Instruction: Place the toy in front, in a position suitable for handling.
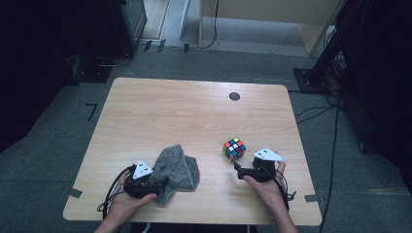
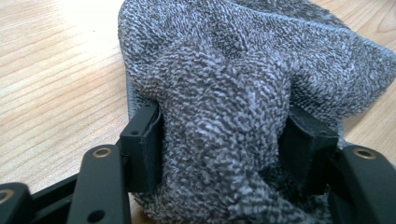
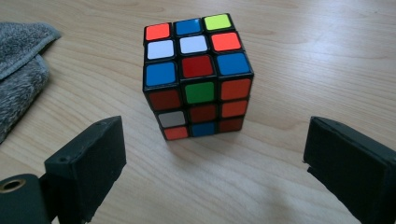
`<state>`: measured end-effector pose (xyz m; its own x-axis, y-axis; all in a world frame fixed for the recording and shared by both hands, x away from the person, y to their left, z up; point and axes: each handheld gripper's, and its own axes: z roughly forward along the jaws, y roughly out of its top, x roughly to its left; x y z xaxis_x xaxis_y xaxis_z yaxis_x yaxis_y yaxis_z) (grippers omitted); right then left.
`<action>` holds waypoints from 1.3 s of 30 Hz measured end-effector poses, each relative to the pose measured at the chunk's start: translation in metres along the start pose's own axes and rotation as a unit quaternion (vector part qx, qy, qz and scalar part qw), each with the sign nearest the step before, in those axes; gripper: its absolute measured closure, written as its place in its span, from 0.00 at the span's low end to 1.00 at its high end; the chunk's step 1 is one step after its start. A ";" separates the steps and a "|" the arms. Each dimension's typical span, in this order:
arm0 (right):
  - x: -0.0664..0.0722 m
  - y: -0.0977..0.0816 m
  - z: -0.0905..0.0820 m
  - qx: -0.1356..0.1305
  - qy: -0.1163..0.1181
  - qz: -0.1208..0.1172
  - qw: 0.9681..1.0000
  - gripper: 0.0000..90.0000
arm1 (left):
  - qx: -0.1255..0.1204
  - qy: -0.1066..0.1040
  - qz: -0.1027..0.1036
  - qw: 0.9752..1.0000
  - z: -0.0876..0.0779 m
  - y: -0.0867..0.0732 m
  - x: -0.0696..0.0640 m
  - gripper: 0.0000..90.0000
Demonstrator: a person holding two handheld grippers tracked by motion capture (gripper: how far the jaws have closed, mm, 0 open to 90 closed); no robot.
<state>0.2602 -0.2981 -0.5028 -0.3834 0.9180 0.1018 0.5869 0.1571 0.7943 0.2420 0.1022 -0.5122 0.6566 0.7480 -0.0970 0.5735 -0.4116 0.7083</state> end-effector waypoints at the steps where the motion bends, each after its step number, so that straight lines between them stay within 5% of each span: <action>1: 0.001 0.003 0.008 0.011 0.000 -0.010 1.000 0.05 | -0.001 0.000 -0.001 1.000 -0.001 0.000 0.000 0.39; 10: 0.009 0.016 0.035 0.029 0.007 -0.018 0.999 0.05 | -0.037 -0.019 -0.016 0.999 -0.011 0.001 0.005 0.40; 19: 0.013 0.013 0.048 0.040 -0.034 -0.022 0.998 0.19 | -0.077 -0.033 -0.043 0.996 -0.026 0.006 0.009 0.39; 21: 0.013 0.013 0.049 0.046 -0.038 -0.024 0.998 0.31 | -0.067 -0.036 -0.027 0.997 -0.026 0.009 0.004 0.39; 24: 0.015 0.012 0.048 0.038 -0.043 -0.032 0.998 0.36 | -0.054 -0.032 -0.010 0.998 -0.024 0.010 -0.001 0.39; 28: 0.017 0.011 0.044 0.031 -0.048 -0.037 0.998 0.38 | -0.026 -0.017 0.014 0.999 -0.018 0.011 -0.006 0.35; 30: 0.017 0.017 0.035 0.028 -0.043 -0.017 0.999 0.38 | 0.004 0.007 0.018 1.000 -0.009 0.014 -0.007 0.29; 34: 0.024 0.024 0.023 0.016 -0.034 -0.028 0.999 0.38 | 0.025 0.009 0.027 0.999 -0.002 0.016 -0.007 0.27; 36: 0.034 0.027 0.014 0.008 -0.029 -0.053 0.998 0.38 | 0.019 0.032 0.060 0.997 0.000 0.018 -0.008 0.48; 39: 0.040 0.027 0.010 0.006 -0.024 -0.058 0.998 0.38 | 0.008 0.033 0.057 0.998 -0.004 0.022 -0.001 0.76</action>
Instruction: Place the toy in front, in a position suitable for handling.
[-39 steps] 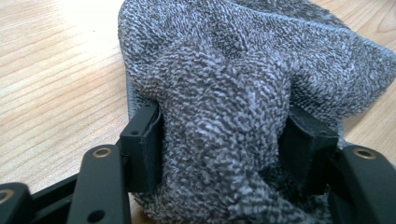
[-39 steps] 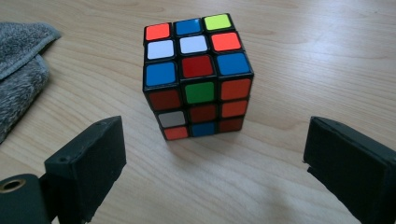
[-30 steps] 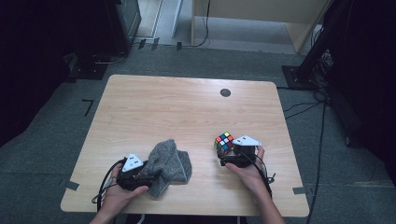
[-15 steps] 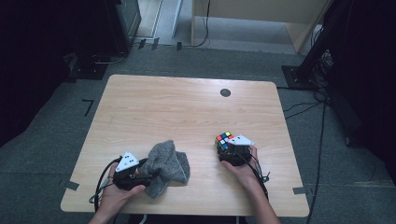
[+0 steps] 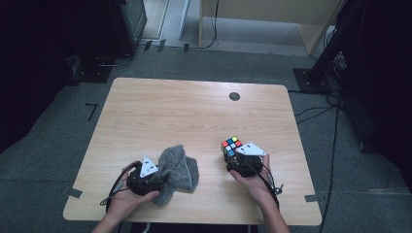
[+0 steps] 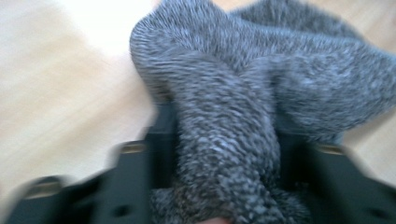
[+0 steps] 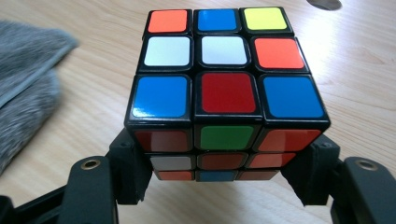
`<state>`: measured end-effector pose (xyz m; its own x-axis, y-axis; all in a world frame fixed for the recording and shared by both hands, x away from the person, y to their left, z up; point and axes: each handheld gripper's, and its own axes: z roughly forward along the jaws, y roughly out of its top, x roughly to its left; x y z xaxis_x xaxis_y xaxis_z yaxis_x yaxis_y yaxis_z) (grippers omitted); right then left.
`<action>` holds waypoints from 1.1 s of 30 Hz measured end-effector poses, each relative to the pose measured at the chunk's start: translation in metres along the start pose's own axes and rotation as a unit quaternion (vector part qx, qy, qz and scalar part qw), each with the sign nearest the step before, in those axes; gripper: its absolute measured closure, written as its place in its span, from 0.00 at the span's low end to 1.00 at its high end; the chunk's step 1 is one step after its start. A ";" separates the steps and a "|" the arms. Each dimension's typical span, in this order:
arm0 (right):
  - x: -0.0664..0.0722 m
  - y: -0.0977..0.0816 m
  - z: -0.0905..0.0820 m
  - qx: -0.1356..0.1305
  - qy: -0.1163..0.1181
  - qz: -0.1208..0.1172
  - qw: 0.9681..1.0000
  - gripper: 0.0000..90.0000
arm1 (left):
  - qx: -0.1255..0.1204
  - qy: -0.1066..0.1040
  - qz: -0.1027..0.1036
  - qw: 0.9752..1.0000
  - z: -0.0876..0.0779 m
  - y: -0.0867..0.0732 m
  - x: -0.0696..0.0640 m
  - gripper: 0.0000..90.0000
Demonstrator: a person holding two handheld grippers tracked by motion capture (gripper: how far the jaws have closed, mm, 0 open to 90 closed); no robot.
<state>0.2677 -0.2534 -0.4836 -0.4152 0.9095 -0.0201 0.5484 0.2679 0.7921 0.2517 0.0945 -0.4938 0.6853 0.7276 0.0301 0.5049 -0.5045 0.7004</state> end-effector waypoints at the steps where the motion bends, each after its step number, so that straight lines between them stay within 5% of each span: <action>1: 0.005 0.000 -0.003 -0.004 0.008 -0.001 1.000 0.38 | -0.012 0.000 -0.011 1.000 -0.005 0.005 0.008 0.81; 4: 0.012 0.002 -0.008 -0.011 0.015 0.002 1.000 0.38 | -0.028 -0.018 -0.023 0.999 -0.010 0.013 0.017 0.87; 7: 0.018 0.004 -0.013 -0.019 0.021 0.002 1.000 0.38 | -0.073 -0.036 -0.051 0.995 -0.018 0.029 0.026 0.88; 8: 0.018 0.004 -0.013 -0.019 0.021 0.002 1.000 0.38 | -0.091 -0.044 -0.063 0.993 -0.020 0.036 0.028 0.88; 9: 0.022 0.006 -0.015 -0.022 0.029 0.004 0.999 0.38 | -0.131 -0.074 -0.083 0.985 -0.023 0.050 0.031 0.88; 10: 0.025 0.007 -0.015 -0.025 0.032 0.005 0.999 0.38 | -0.148 -0.092 -0.084 0.981 -0.023 0.057 0.030 0.88; 11: 0.025 0.007 -0.015 -0.025 0.032 0.005 0.999 0.38 | -0.148 -0.092 -0.084 0.981 -0.023 0.057 0.030 0.88; 12: 0.031 0.008 -0.015 -0.028 0.038 -0.001 0.999 0.38 | -0.167 -0.116 -0.071 0.976 -0.023 0.070 0.023 0.88; 13: 0.035 0.007 -0.015 -0.027 0.036 -0.010 0.999 0.38 | -0.173 -0.123 -0.064 0.975 -0.021 0.075 0.018 0.88; 17: 0.047 0.005 -0.014 -0.025 0.033 -0.048 0.998 0.38 | -0.173 -0.150 -0.057 0.972 -0.014 0.081 0.002 0.88; 18: 0.053 0.005 -0.014 -0.031 0.042 -0.058 0.997 0.38 | -0.172 -0.180 -0.059 0.967 -0.008 0.081 -0.009 0.87; 21: 0.066 0.003 -0.012 -0.035 0.052 -0.080 0.995 0.38 | -0.176 -0.182 -0.044 0.966 -0.003 0.082 -0.022 0.78; 24: 0.076 0.002 -0.011 -0.041 0.056 -0.113 0.991 0.38 | -0.181 -0.180 -0.051 0.965 -0.002 0.084 -0.024 0.66; 25: 0.084 0.001 -0.012 -0.049 0.066 -0.131 0.988 0.38 | -0.176 -0.183 -0.055 0.966 0.000 0.084 -0.024 0.53; 29: 0.092 0.001 -0.013 -0.059 0.071 -0.149 0.985 0.38 | -0.136 -0.198 -0.058 0.969 0.011 0.084 -0.032 0.37; 30: 0.094 0.000 -0.012 -0.060 0.063 -0.156 0.984 0.38 | -0.132 -0.193 -0.055 0.971 0.012 0.083 -0.032 0.38; 33: 0.094 -0.002 -0.014 -0.073 0.056 -0.169 0.981 0.38 | -0.139 -0.213 -0.070 0.965 0.009 0.083 -0.022 0.52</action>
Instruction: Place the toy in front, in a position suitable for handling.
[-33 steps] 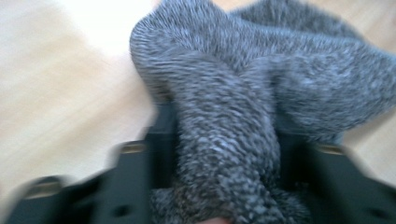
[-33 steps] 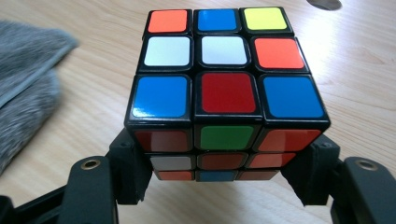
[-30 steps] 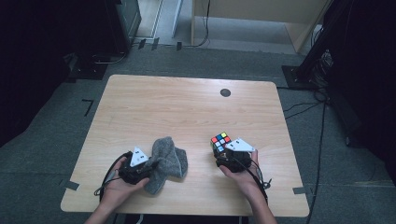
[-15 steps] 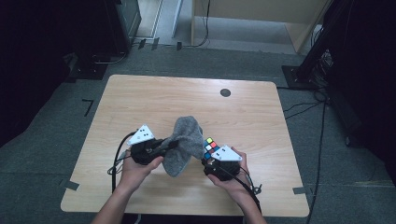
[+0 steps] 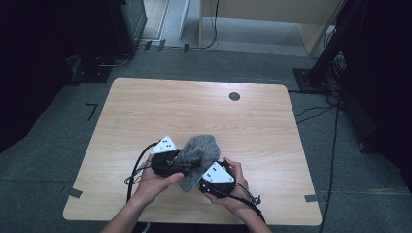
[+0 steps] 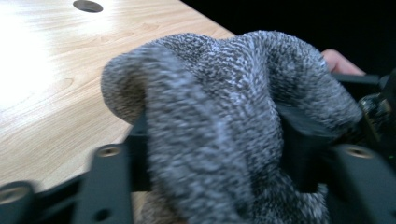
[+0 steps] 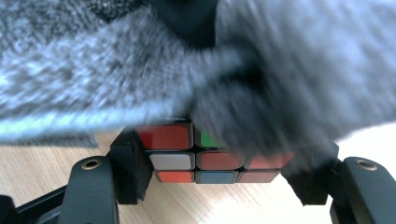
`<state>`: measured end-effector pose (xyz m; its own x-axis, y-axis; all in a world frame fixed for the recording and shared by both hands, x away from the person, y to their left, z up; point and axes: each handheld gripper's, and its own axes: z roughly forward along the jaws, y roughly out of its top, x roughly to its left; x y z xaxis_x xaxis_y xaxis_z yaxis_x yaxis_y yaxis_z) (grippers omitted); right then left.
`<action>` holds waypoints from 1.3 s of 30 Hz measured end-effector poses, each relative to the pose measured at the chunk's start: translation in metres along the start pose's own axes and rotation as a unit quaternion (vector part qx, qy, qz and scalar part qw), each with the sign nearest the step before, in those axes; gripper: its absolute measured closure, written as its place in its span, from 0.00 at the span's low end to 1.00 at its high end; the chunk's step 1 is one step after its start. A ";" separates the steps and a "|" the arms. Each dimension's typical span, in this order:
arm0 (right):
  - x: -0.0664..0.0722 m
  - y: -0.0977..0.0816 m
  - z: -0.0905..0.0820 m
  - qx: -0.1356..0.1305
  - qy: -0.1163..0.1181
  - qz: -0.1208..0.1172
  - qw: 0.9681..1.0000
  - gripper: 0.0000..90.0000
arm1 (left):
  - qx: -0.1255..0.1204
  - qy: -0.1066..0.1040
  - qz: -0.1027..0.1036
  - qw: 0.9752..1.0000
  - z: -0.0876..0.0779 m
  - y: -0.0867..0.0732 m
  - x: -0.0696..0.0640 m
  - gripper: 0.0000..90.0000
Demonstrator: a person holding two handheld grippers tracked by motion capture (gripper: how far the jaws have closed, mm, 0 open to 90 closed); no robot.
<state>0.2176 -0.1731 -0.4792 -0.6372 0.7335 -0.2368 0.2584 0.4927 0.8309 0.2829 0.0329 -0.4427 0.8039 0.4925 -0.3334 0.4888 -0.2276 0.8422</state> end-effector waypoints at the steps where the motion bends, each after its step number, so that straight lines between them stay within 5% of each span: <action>1: 0.000 0.000 -0.001 -0.003 -0.002 -0.004 1.000 0.38 | 0.000 0.000 0.000 1.000 0.000 0.000 0.000 0.59; 4: 0.000 0.001 -0.002 -0.014 -0.010 -0.011 1.000 0.38 | -0.008 -0.008 -0.015 1.000 -0.008 0.003 0.007 0.72; 8: -0.001 0.000 -0.001 -0.015 -0.012 -0.007 1.000 0.38 | -0.012 -0.005 -0.005 1.000 -0.009 0.002 0.001 0.70; 9: -0.003 0.001 -0.002 -0.018 -0.011 0.000 1.000 0.38 | 0.004 0.019 0.024 1.000 -0.004 0.002 -0.011 0.53; 10: -0.003 0.001 -0.002 -0.019 -0.011 0.000 1.000 0.38 | 0.018 0.038 0.032 0.999 -0.001 0.003 -0.016 0.42; 12: -0.001 0.001 -0.002 -0.012 -0.013 -0.010 1.000 0.38 | 0.029 0.043 0.034 0.998 0.000 0.004 -0.016 0.35; 15: 0.000 0.000 -0.002 -0.012 -0.013 -0.015 1.000 0.38 | 0.032 0.027 0.000 0.999 -0.002 0.003 -0.006 0.35; 16: -0.001 0.000 -0.002 -0.012 -0.015 -0.017 1.000 0.38 | 0.015 0.004 -0.033 0.999 -0.007 0.001 0.005 0.49; 19: -0.001 0.001 -0.002 -0.012 -0.016 -0.015 1.000 0.38 | 0.007 0.013 -0.044 0.999 -0.010 0.001 0.009 0.56; 21: 0.000 0.000 0.000 -0.009 -0.017 -0.011 1.000 0.38 | 0.011 0.060 -0.019 0.998 -0.008 0.001 -0.001 0.51; 24: 0.002 0.000 0.002 -0.006 -0.014 -0.013 1.000 0.38 | 0.032 0.060 0.016 0.998 0.000 0.001 -0.014 0.36; 26: 0.002 0.000 0.001 -0.008 -0.015 -0.015 1.000 0.38 | 0.028 0.059 0.021 0.998 -0.001 0.001 -0.014 0.33; 28: 0.002 0.000 0.001 -0.009 -0.017 -0.016 1.000 0.38 | 0.024 0.056 0.017 0.998 -0.004 0.002 -0.010 0.35; 31: 0.000 0.001 0.000 -0.007 -0.025 -0.013 1.000 0.38 | 0.013 0.067 0.005 0.998 -0.012 0.001 -0.001 0.62; 34: -0.002 0.000 0.001 -0.011 -0.017 0.000 1.000 0.38 | 0.007 0.047 0.026 0.999 -0.013 0.000 -0.006 0.59; 35: -0.001 0.001 0.000 -0.016 -0.015 0.001 1.000 0.38 | 0.010 0.047 0.045 0.998 -0.011 0.000 -0.014 0.53; 36: -0.001 0.002 0.000 -0.015 -0.016 -0.003 1.000 0.38 | 0.020 0.071 0.093 0.993 -0.005 0.001 -0.027 0.47; 38: -0.002 0.001 0.000 -0.011 -0.022 -0.004 1.000 0.38 | 0.023 0.093 0.112 0.989 -0.003 0.001 -0.031 0.44; 39: -0.003 0.000 0.000 -0.011 -0.024 -0.004 1.000 0.38 | 0.021 0.095 0.099 0.990 -0.003 0.002 -0.027 0.43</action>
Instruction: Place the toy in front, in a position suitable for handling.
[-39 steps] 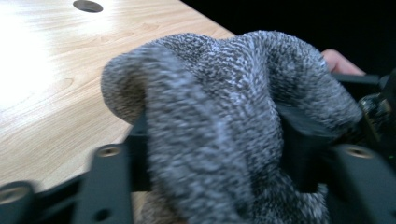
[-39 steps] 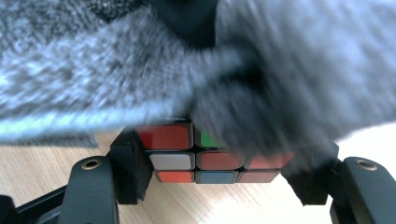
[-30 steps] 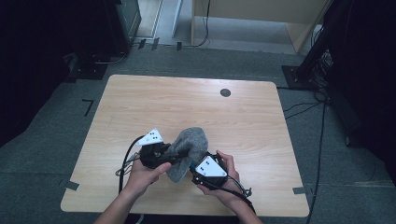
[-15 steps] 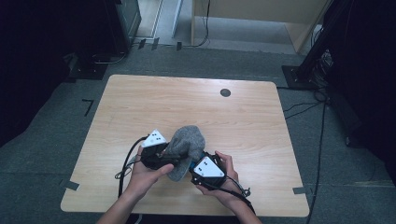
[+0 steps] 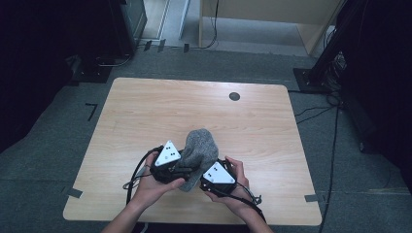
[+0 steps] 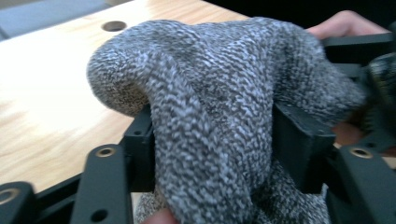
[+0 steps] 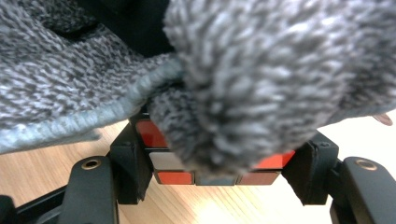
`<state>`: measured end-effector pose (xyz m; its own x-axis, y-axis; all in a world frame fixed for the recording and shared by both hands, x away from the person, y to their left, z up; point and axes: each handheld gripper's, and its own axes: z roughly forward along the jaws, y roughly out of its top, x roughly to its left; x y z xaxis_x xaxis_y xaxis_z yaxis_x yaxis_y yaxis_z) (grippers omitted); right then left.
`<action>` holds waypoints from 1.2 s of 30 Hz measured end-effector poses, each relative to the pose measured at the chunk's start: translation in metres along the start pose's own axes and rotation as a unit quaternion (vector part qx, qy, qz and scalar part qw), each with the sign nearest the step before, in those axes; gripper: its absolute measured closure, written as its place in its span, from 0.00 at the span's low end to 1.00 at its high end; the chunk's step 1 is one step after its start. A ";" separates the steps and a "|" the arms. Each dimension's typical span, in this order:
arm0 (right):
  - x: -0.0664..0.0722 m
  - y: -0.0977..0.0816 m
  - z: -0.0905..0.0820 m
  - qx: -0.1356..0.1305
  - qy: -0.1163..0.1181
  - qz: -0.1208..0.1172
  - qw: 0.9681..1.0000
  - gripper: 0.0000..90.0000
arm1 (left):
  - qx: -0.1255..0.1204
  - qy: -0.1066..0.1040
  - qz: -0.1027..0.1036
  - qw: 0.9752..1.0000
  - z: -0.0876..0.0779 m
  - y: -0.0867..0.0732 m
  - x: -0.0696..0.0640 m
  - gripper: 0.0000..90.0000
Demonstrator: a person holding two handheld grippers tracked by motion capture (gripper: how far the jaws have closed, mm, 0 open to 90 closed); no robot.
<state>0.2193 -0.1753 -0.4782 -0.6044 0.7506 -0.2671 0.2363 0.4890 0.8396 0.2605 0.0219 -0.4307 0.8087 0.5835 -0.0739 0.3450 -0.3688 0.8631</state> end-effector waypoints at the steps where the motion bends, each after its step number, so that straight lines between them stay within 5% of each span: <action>1: 0.000 0.000 0.000 0.001 -0.003 0.002 1.000 0.38 | 0.000 0.000 0.000 1.000 0.000 0.000 0.000 0.43; 2: -0.001 0.000 0.000 0.004 -0.005 0.002 1.000 0.38 | -0.004 0.013 -0.043 0.999 -0.001 -0.004 0.012 0.44; 3: 0.000 0.000 0.001 0.005 -0.007 0.003 1.000 0.38 | -0.007 0.020 -0.060 0.998 -0.002 -0.006 0.018 0.47; 5: 0.000 -0.001 0.002 0.006 -0.005 0.002 1.000 0.38 | -0.010 0.017 -0.069 0.997 -0.002 -0.008 0.022 0.47; 6: 0.000 -0.001 0.002 0.006 -0.003 0.003 1.000 0.38 | -0.014 0.003 -0.068 0.998 -0.003 -0.009 0.022 0.47; 7: 0.001 -0.001 0.003 0.002 0.003 0.006 1.000 0.38 | -0.030 -0.026 -0.041 0.998 -0.003 -0.008 0.012 0.46; 8: 0.001 -0.001 0.003 0.001 0.003 0.005 1.000 0.38 | -0.034 -0.029 -0.021 0.999 -0.003 -0.006 0.004 0.46; 9: 0.001 -0.001 0.003 0.001 0.003 0.005 1.000 0.38 | -0.034 -0.029 -0.021 0.999 -0.003 -0.006 0.004 0.46; 11: 0.000 -0.001 0.001 -0.002 0.000 0.009 1.000 0.38 | -0.023 0.007 0.025 0.999 0.000 -0.004 -0.008 0.50; 16: -0.001 -0.003 0.003 0.009 -0.004 0.014 1.000 0.38 | -0.012 0.008 -0.042 0.999 -0.002 -0.009 0.014 0.65; 20: 0.000 -0.002 0.004 0.002 0.003 0.012 1.000 0.38 | -0.030 -0.022 0.000 0.999 -0.004 -0.007 0.002 0.64; 22: -0.001 -0.001 0.003 -0.001 0.000 0.012 1.000 0.38 | -0.027 0.021 0.039 0.999 -0.001 -0.005 -0.010 0.59; 24: -0.002 -0.002 0.003 0.002 -0.003 0.016 1.000 0.38 | -0.025 0.025 0.026 0.999 0.000 -0.005 -0.007 0.60; 25: -0.003 -0.003 0.003 0.004 -0.005 0.016 1.000 0.38 | -0.021 0.040 -0.012 0.999 0.000 -0.007 0.005 0.62; 26: -0.004 -0.003 0.003 0.005 -0.006 0.016 1.000 0.38 | -0.021 0.040 -0.012 0.999 0.000 -0.007 0.005 0.64; 27: -0.003 -0.004 0.003 0.007 -0.005 0.019 1.000 0.38 | -0.022 0.043 -0.035 0.998 -0.001 -0.009 0.010 0.65; 28: -0.003 -0.004 0.004 0.005 -0.003 0.019 1.000 0.38 | -0.038 0.020 -0.046 0.998 -0.005 -0.011 0.015 0.65; 29: -0.003 -0.004 0.004 0.005 -0.003 0.019 1.000 0.38 | -0.038 0.020 -0.046 0.998 -0.005 -0.011 0.015 0.64; 31: -0.002 -0.003 0.003 0.000 0.000 0.020 1.000 0.38 | -0.053 -0.033 -0.020 0.998 -0.007 -0.009 0.008 0.61; 32: -0.002 -0.002 0.003 -0.005 0.001 0.015 1.000 0.38 | -0.052 -0.034 0.000 0.998 -0.006 -0.007 0.003 0.59; 33: -0.002 -0.001 0.003 -0.006 0.000 0.016 1.000 0.38 | -0.042 -0.009 0.009 0.999 -0.003 -0.005 -0.001 0.61; 34: -0.002 -0.001 0.003 -0.006 0.000 0.016 1.000 0.38 | -0.042 -0.009 0.009 0.999 -0.003 -0.005 -0.001 0.64; 36: -0.003 -0.002 0.002 -0.007 -0.001 0.016 1.000 0.38 | -0.041 -0.018 -0.032 0.998 -0.002 -0.007 0.010 0.66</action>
<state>0.2225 -0.1775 -0.4797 -0.5944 0.7670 -0.2415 0.2454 0.4591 0.8538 0.2652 0.0323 -0.4365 0.8038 0.5766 -0.1465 0.3570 -0.2705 0.8941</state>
